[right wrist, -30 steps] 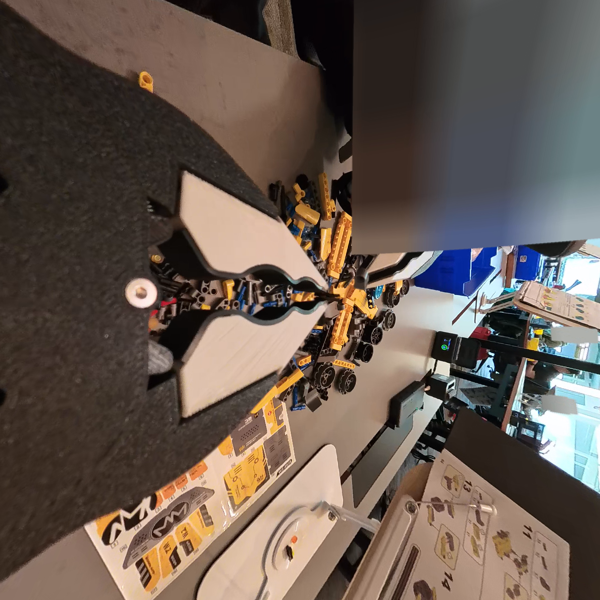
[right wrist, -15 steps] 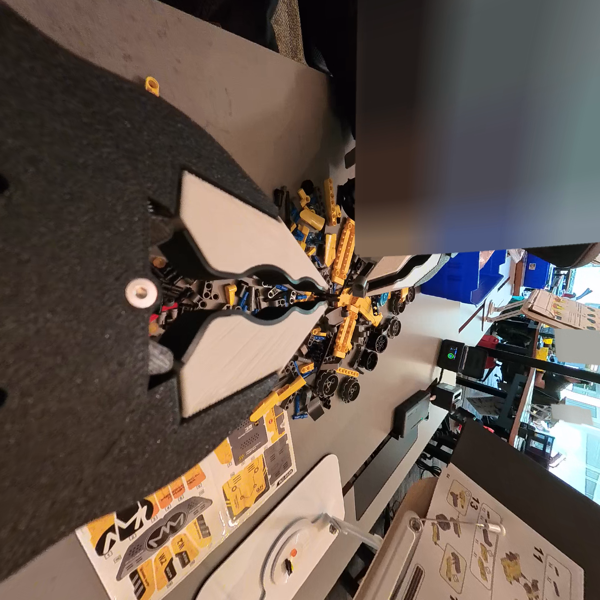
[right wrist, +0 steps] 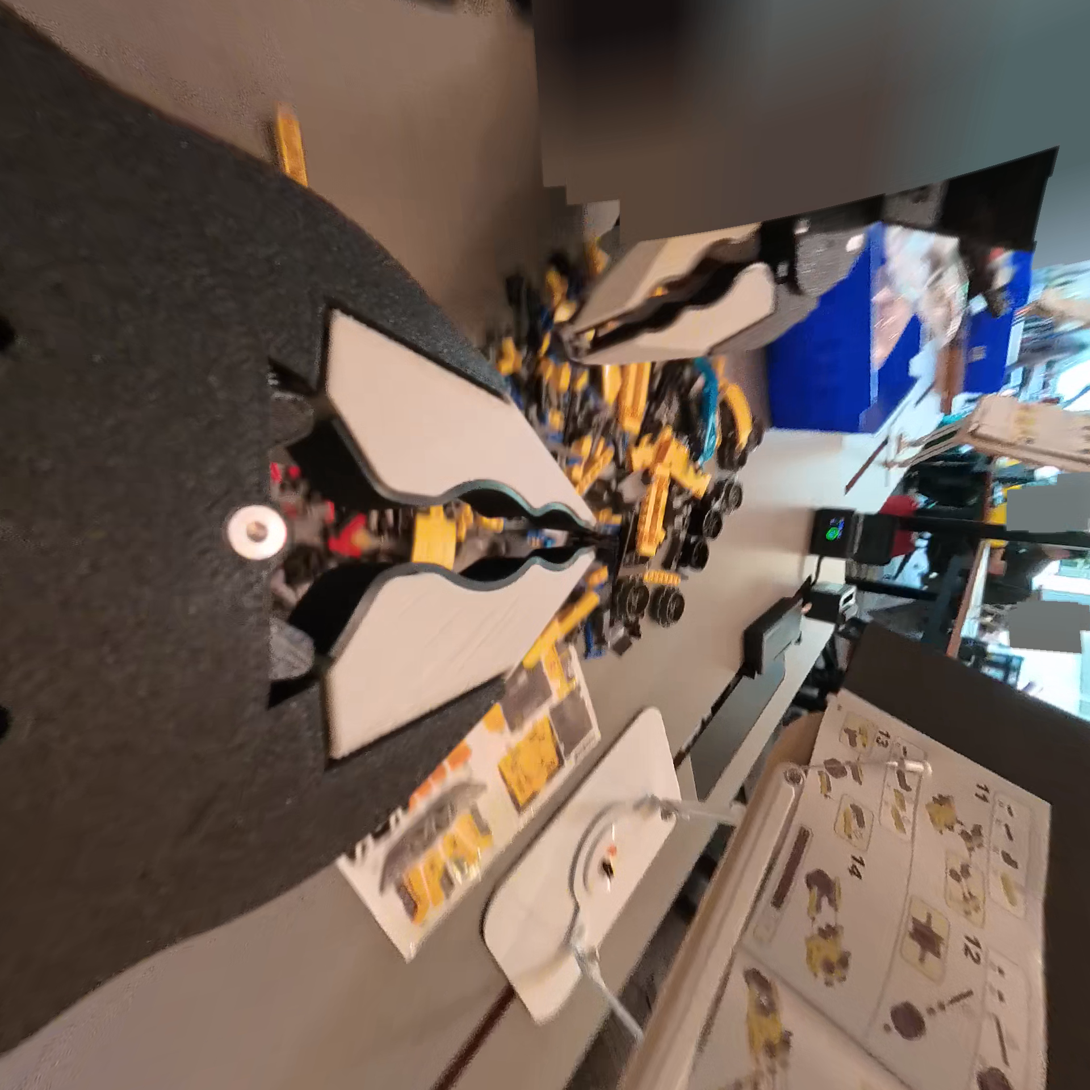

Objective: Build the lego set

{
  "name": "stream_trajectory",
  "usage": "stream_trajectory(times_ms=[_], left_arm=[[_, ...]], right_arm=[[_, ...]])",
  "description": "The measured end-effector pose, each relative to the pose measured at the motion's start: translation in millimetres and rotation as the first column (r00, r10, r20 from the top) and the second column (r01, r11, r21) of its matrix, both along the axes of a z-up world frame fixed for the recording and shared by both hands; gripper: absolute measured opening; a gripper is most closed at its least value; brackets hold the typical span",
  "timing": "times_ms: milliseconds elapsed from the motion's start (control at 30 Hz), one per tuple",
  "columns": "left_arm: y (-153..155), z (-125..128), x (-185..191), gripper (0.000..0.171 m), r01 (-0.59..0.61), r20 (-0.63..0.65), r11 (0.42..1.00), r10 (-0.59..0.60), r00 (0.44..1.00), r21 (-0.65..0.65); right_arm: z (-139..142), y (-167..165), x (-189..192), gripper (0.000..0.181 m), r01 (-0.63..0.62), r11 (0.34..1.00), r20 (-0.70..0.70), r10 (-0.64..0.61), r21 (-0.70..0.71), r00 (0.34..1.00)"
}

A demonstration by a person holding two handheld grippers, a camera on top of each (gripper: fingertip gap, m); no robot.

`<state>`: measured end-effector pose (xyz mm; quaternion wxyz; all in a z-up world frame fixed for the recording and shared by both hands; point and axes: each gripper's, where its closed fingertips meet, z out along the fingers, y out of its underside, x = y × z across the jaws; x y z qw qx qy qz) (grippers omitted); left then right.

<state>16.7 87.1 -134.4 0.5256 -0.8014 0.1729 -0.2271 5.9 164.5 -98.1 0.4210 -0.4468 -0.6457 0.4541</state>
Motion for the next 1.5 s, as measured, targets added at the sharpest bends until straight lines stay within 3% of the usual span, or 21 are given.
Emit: stream_trajectory(times_ms=[133, 233, 333, 400, 533, 700, 767, 900, 1167, 1300, 1500], left_arm=[[-59, -39, 45, 0.007, 0.103, -0.106, 0.984, -0.118, 0.987, -0.144], [-99, -67, 61, 0.007, 0.112, -0.19, 0.971, -0.154, 0.97, -0.211], [-118, -72, 64, 0.007, 0.108, -0.254, 0.974, -0.157, 0.954, -0.197], [-122, -71, 64, 0.007, 0.11, -0.265, 0.976, -0.158, 0.951, -0.186], [-124, -88, 63, 0.007, 0.121, -0.276, 0.949, -0.205, 0.939, -0.29], [-122, -88, 55, 0.01, 0.122, -0.306, 0.953, -0.208, 0.929, -0.278], [-122, -87, 55, 0.026, 0.127, -0.302, 0.954, -0.21, 0.93, -0.273], [-126, -88, 60, 0.035, 0.164, -0.308, 0.948, -0.248, 0.918, -0.274], [-117, -89, 63, 0.03, 0.18, -0.341, 0.95, -0.263, 0.903, -0.256], [-119, -89, 64, 0.015, 0.188, -0.361, 0.951, -0.27, 0.892, -0.245], [-119, -89, 65, 0.015, 0.195, -0.358, 0.949, -0.277, 0.892, -0.247]], right_arm=[[-5, -61, 44, 0.004, -0.141, 0.969, 0.015, 0.147, -0.204, 0.989], [-39, -124, 80, 0.004, -0.237, 0.941, 0.124, 0.272, -0.24, 0.954], [-75, -174, 107, 0.004, -0.298, 0.926, 0.248, 0.352, -0.231, 0.902], [-93, -188, 115, 0.004, -0.304, 0.932, 0.304, 0.353, -0.198, 0.885], [-110, -189, 111, 0.004, -0.27, 0.956, 0.367, 0.295, -0.119, 0.882], [-111, -192, 105, 0.004, -0.269, 0.958, 0.376, 0.286, -0.097, 0.882], [-111, -190, 103, 0.004, -0.268, 0.96, 0.382, 0.28, -0.085, 0.881], [-109, -191, 101, 0.004, -0.281, 0.952, 0.389, 0.305, -0.118, 0.869], [-112, -188, 90, 0.004, -0.316, 0.948, 0.439, 0.298, -0.033, 0.848], [-117, -188, 86, 0.004, -0.362, 0.932, 0.467, 0.307, 0.03, 0.829], [-123, -194, 82, 0.004, -0.418, 0.908, 0.471, 0.355, 0.033, 0.807]])
